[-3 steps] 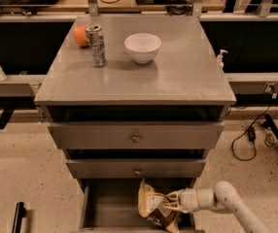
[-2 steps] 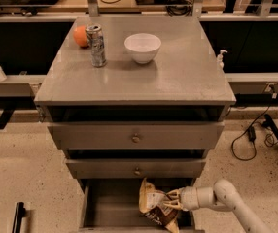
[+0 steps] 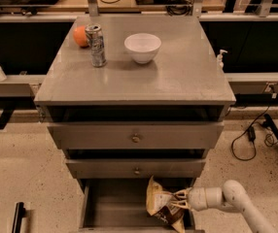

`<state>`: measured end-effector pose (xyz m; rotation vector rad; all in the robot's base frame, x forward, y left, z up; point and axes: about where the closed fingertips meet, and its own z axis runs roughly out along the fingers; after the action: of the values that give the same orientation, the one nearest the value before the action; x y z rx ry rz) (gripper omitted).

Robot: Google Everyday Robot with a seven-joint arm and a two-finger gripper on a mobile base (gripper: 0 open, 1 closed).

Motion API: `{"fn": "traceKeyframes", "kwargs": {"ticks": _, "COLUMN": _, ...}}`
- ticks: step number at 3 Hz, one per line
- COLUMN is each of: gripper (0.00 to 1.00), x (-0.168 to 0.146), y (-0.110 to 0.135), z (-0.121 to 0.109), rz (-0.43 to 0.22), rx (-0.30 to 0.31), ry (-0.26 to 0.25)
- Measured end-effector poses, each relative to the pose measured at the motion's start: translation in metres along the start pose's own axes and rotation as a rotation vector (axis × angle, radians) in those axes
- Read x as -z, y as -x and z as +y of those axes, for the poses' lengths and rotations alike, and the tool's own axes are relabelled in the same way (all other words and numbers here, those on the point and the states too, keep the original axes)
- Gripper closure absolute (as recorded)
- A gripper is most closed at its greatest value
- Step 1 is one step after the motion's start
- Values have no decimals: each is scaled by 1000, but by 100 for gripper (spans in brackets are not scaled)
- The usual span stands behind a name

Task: Place brown chip bag into bottom drawer

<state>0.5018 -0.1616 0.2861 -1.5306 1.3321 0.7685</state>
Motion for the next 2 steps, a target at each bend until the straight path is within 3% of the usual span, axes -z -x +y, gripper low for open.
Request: {"fn": "traceKeyframes", "kwargs": {"ticks": 2, "gripper": 100, "x": -14, "y": 7, "z": -25, "rz": 2, "rx": 133, "ry": 99}}
